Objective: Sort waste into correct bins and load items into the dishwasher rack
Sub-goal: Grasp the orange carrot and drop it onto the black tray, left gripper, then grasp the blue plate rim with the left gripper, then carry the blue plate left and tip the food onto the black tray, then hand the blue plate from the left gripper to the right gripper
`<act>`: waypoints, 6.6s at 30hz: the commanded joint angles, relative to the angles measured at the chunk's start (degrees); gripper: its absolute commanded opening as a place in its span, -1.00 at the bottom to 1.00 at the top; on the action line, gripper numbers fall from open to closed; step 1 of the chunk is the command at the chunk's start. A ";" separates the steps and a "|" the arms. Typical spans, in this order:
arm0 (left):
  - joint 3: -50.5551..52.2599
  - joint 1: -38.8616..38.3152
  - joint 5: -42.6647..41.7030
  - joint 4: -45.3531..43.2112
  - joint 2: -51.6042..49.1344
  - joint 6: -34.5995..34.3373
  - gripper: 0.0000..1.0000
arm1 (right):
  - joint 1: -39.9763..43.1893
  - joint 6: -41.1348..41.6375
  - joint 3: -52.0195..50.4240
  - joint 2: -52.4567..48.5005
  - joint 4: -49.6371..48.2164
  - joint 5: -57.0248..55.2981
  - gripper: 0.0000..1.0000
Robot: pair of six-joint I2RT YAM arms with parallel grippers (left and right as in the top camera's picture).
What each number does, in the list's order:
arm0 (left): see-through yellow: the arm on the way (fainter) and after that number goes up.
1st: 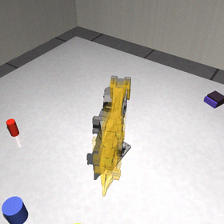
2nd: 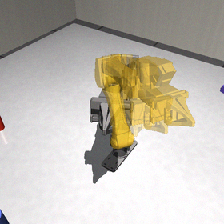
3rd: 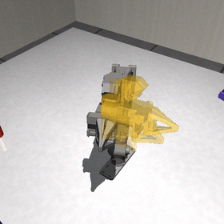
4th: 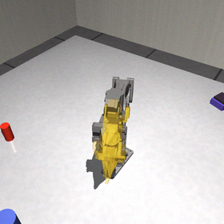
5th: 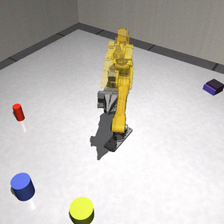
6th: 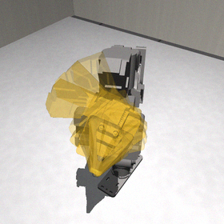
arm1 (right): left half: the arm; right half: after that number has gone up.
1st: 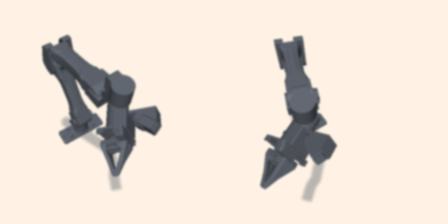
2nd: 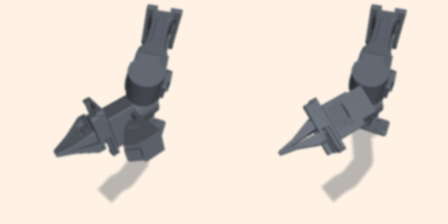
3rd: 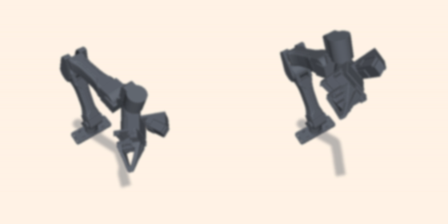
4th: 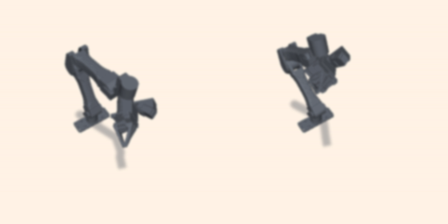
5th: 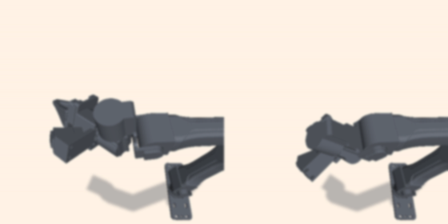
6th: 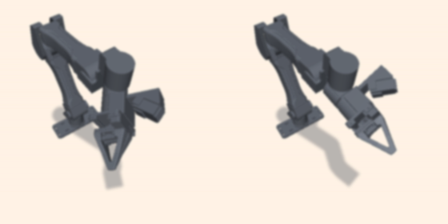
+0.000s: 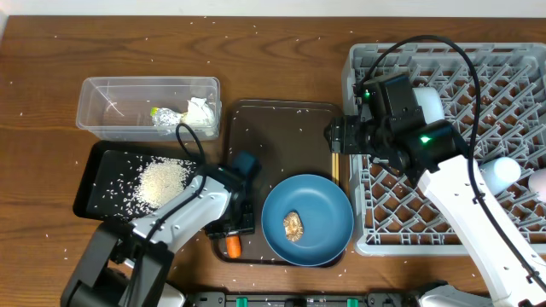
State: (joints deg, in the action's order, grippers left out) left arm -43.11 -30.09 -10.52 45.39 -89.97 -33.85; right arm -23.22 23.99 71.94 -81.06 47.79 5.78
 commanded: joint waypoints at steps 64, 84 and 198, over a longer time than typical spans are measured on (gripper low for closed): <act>-12.24 4.44 -1.68 6.29 15.34 24.37 0.23 | 11.74 10.62 0.26 0.02 4.63 3.43 0.74; -12.24 -4.39 -0.61 -1.46 -5.95 28.33 -0.17 | 11.91 9.14 0.26 0.02 5.97 3.45 0.75; -39.30 20.09 45.51 38.10 12.17 8.15 -0.88 | 11.96 -3.02 0.26 0.07 2.49 14.45 0.75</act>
State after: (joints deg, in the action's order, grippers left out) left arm -78.72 -10.17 48.47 85.62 -83.44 -34.13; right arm -11.90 25.98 71.94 -81.06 51.24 15.84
